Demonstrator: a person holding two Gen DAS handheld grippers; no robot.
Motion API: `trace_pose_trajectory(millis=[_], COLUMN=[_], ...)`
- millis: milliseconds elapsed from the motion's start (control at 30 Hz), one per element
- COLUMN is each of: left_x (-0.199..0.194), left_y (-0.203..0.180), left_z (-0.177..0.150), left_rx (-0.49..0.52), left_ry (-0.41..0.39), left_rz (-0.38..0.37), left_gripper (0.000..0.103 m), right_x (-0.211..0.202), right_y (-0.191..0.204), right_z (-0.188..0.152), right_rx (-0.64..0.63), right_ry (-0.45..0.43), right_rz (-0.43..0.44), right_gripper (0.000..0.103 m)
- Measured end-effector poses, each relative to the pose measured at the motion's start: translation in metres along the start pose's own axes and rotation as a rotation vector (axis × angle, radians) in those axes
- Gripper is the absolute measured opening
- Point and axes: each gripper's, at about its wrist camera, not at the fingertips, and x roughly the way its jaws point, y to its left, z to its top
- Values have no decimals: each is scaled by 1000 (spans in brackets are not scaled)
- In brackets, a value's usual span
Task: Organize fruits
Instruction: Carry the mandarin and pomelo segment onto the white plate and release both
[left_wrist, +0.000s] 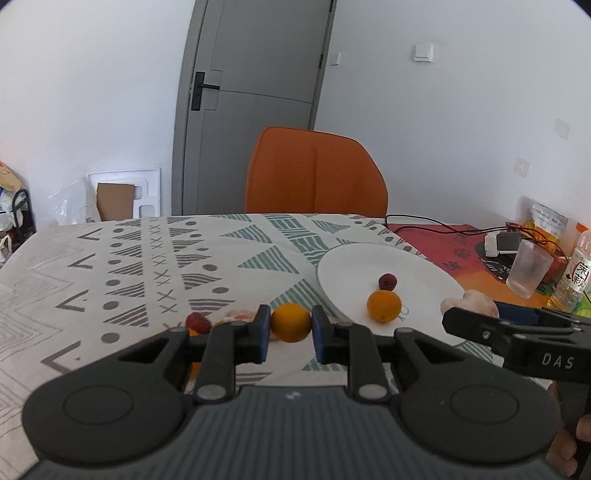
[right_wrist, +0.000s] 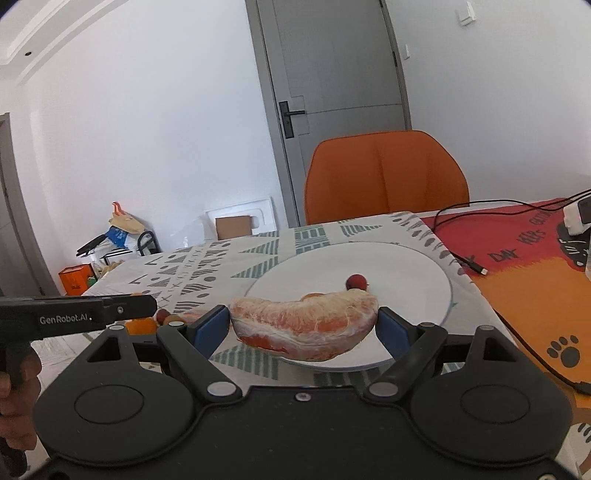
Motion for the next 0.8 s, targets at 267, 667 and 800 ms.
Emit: trace_pose_trajectory(millis=[267, 667, 800], left_x=[17, 49, 58], left_y=[-6, -21, -31], left_z=[4, 7, 10], left_rx=[8, 35, 45], left_ry=[13, 51, 54], left_rz=[-21, -54, -77], left_gripper=[22, 22, 22], right_x=[11, 30, 24], right_y=[-14, -36, -40], right_z=[-1, 1, 3], right_rx=[-1, 20, 22], right_ry=[14, 13, 1], right_rz=[-32, -87, -82], right_gripper=[83, 87, 87])
